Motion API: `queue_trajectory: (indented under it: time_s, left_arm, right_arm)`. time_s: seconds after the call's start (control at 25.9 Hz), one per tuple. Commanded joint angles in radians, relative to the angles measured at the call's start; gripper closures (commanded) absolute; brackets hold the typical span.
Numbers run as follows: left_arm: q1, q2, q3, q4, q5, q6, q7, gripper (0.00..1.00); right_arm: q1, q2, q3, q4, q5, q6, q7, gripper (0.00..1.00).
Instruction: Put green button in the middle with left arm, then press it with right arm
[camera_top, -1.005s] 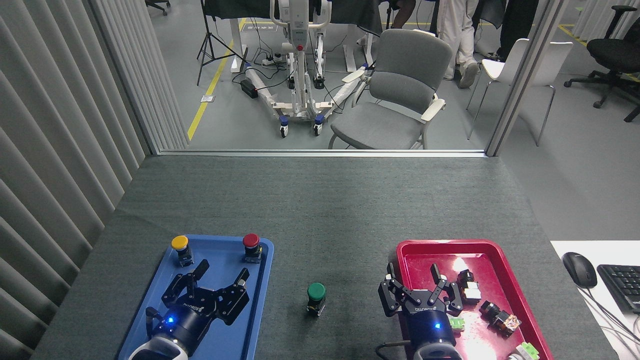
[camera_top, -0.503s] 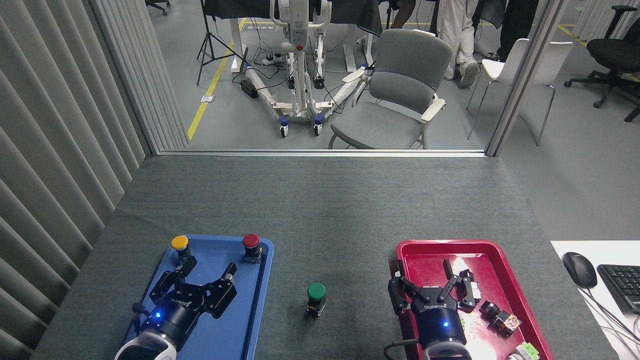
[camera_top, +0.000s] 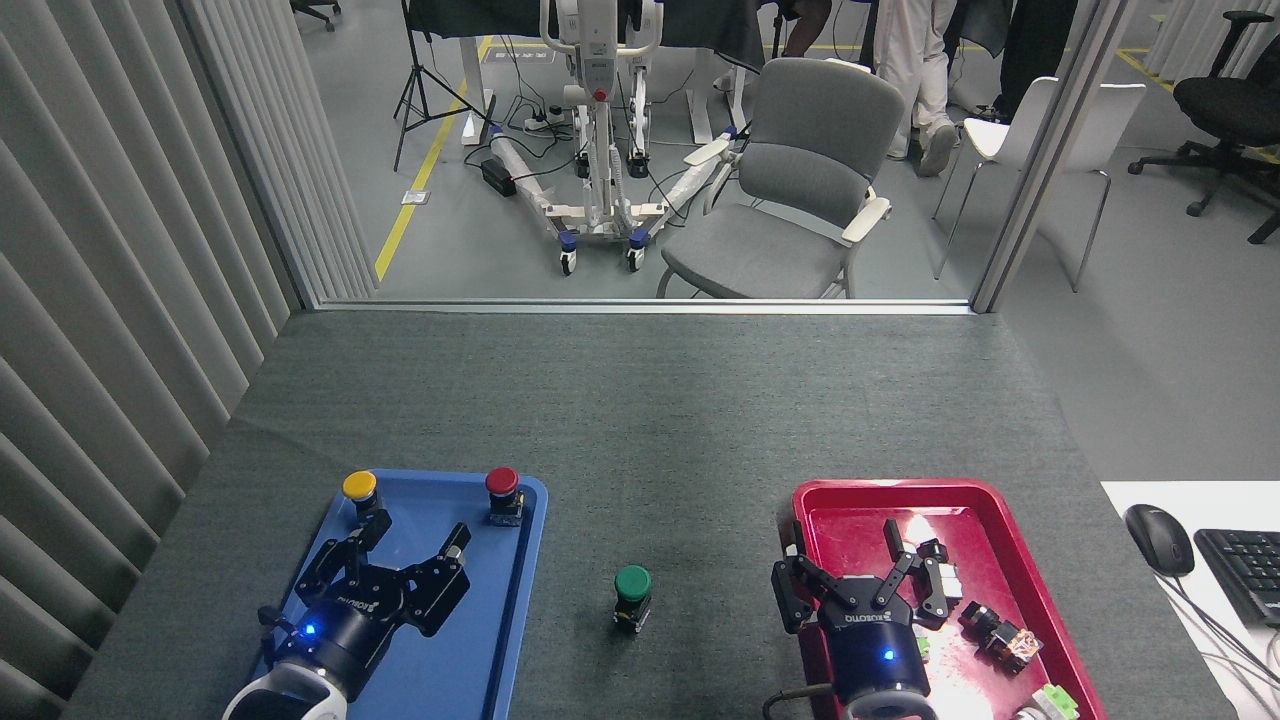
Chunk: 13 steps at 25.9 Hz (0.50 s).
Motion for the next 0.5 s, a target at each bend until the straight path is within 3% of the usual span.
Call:
queue_trajectory:
  time_s: [0.0,0.46]
  left_arm:
    - [0.003,-0.007,0.005,0.005,0.003,-0.001,-0.002,0.00]
    - [0.016,0.001,-0.001,0.004,-0.001,-0.002,-0.002,0.00]
  right_arm:
    - [0.010,-0.002,0.001,-0.015,-0.001,-0.030,-0.001,0.01]
    - [0.015,-0.005,-0.001,-0.015,-0.001,-0.025,-0.002,0.01]
